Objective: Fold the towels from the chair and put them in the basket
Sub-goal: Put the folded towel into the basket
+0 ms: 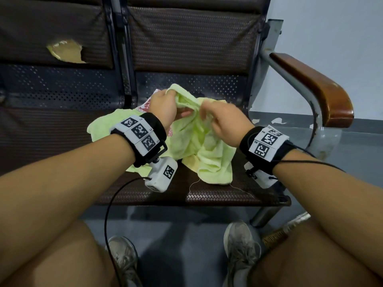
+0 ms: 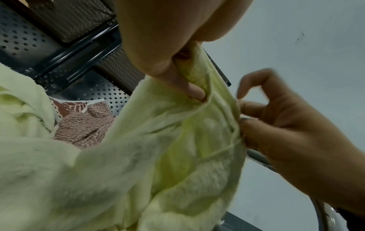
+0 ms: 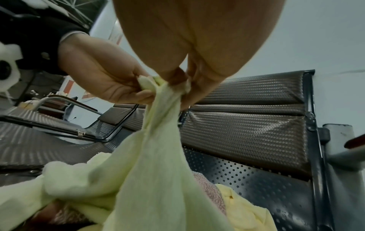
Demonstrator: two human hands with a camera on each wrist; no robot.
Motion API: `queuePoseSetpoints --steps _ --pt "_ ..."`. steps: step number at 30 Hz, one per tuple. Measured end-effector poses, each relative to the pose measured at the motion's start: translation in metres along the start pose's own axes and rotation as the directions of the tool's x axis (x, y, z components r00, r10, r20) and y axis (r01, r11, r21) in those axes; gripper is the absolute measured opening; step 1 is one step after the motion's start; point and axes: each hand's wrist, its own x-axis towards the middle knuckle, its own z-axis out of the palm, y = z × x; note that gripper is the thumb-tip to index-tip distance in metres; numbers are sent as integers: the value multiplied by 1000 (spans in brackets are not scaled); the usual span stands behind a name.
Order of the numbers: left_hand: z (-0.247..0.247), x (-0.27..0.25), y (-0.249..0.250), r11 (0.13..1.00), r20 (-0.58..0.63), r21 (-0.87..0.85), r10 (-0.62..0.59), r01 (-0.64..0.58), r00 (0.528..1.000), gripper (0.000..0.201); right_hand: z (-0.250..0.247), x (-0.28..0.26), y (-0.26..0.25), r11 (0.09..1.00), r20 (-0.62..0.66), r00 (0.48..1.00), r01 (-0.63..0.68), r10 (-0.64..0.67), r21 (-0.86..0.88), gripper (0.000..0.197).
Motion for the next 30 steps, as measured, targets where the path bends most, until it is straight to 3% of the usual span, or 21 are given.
queuePoseSetpoints --steps 2,3,5,8,11,13,14,18,27,30 --pt "3 -4 1 999 42 -3 53 -53 998 26 3 1 0 983 218 969 -77 113 -165 34" --pt "4 -5 0 997 51 4 71 -72 996 28 5 1 0 968 264 945 -139 193 -210 38" --pt "6 -4 -1 992 43 50 115 -117 992 29 7 3 2 933 235 920 -254 314 -253 41" --pt "5 -1 -2 966 38 164 194 -197 980 23 0 6 5 904 102 924 -330 368 -272 47" --pt "6 -2 -2 984 86 113 128 -137 988 27 -3 5 -1 949 79 947 -315 313 18 51" --pt "8 -5 -2 995 131 55 71 -79 989 28 2 6 -13 941 110 953 -298 284 158 34" --pt "9 -6 -2 997 143 42 60 -67 988 28 6 7 -18 932 121 947 -317 299 177 22" --pt "11 -8 -1 997 142 34 68 -73 988 26 19 14 -19 898 79 916 -400 392 185 48" --pt "5 -2 -1 981 118 148 106 -123 987 28 25 17 -11 886 -55 905 -397 421 239 41" --pt "1 6 -5 946 71 272 160 -174 985 24 23 16 -7 791 -22 888 -398 460 465 37"
